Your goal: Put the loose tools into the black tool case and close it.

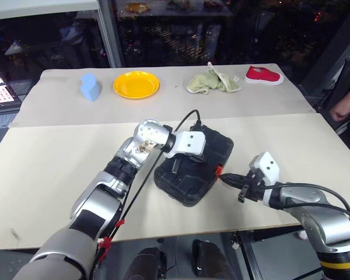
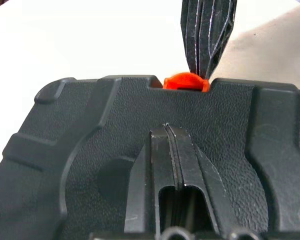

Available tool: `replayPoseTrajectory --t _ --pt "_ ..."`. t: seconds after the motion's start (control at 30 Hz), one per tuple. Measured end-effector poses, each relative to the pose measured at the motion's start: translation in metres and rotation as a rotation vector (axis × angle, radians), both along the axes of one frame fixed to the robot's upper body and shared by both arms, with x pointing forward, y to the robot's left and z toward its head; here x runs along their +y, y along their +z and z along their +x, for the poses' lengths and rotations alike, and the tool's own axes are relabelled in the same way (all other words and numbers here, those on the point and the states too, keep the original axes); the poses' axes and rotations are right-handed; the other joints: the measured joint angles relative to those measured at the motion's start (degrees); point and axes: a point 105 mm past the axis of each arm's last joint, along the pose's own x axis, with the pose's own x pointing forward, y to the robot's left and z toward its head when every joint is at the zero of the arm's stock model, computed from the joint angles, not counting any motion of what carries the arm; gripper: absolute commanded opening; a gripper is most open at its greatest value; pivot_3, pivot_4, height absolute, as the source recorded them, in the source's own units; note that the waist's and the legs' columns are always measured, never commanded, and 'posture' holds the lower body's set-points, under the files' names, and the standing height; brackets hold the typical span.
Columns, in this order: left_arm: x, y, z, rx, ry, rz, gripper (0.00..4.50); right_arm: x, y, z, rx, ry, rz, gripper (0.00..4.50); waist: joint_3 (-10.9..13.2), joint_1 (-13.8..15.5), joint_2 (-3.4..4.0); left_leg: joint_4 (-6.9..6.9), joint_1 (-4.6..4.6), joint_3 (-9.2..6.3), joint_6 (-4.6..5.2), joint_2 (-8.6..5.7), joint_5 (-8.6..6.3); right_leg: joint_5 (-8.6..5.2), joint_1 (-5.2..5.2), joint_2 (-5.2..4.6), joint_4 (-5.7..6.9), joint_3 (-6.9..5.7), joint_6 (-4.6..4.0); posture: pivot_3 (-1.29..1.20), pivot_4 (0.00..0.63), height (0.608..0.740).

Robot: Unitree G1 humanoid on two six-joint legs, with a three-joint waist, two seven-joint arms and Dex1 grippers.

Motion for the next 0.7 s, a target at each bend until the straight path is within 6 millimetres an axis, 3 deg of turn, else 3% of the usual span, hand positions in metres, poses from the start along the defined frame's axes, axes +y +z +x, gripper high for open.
replayPoseTrajectory --t 0.1,0.2,0.33,0.43,0.47,0.53,0.63,0.7 --pt "0.003 0.001 -0.001 0.068 0.022 -0.015 0.73 -0.002 0.008 -0.002 -0.02 0.012 -0.007 0.99 0.0 0.0 0.02 0.0 -0.05 0.0 0.0 0.0 0.0 -0.01 -0.06 0.0 0.02 -0.01 0.01 0.0 0.15 0.74" --pt "0.023 0.006 0.0 0.182 0.079 -0.03 1.84 -0.025 0.03 -0.013 -0.052 0.026 -0.059 2.09 0.0 0.1 0.03 -0.09 -0.09 -0.01 0.07 0.0 -0.05 0.06 -0.13 0.08 0.0 -0.04 -0.12 0.0 0.15 0.74" --pt "0.085 0.013 0.001 0.313 0.21 -0.025 3.21 -0.059 0.062 -0.031 -0.036 0.044 -0.093 3.44 0.0 -0.2 0.02 -0.48 -0.11 0.06 0.06 -0.01 -0.06 0.13 -0.44 0.07 0.0 0.0 -0.43 0.0 0.15 0.74" --pt "0.134 0.019 -0.01 0.442 0.312 -0.019 4.23 -0.069 0.085 -0.048 0.0 0.106 -0.064 4.42 0.0 -0.1 0.02 -0.57 -0.48 0.04 -0.08 0.0 0.01 0.08 -0.93 0.08 0.07 -0.01 -0.59 0.0 0.15 0.74" --pt "0.148 0.024 -0.014 0.485 0.348 -0.029 4.46 -0.071 0.092 -0.053 0.016 0.124 -0.046 4.5 0.1 -0.1 0.02 -0.56 -0.66 0.02 -0.1 0.01 0.03 0.09 -1.05 0.07 0.08 -0.03 -0.59 0.0 0.15 0.74" --pt "0.172 0.043 -0.021 0.536 0.417 -0.071 4.46 -0.077 0.106 -0.062 0.044 0.144 -0.014 4.5 0.1 0.1 -0.03 -0.51 -0.8 -0.06 -0.11 0.01 0.04 0.1 -1.09 0.02 0.05 -0.1 -0.6 0.0 0.15 0.74" --pt "0.189 0.074 -0.03 0.539 0.455 -0.141 4.46 -0.08 0.12 -0.071 0.061 0.179 0.014 4.5 0.1 0.9 -0.03 -0.44 -0.76 -0.06 0.0 -0.03 -0.04 0.09 -0.95 -0.2 0.0 -0.17 -0.57 0.0 0.15 0.74" --pt "0.192 0.084 -0.033 0.533 0.46 -0.169 4.46 -0.079 0.125 -0.074 0.058 0.2 0.031 4.5 0.1 1.6 -0.04 -0.39 -0.73 -0.06 0.04 -0.1 -0.06 0.08 -0.88 -0.3 -0.02 -0.31 -0.53 0.0 0.15 0.74"
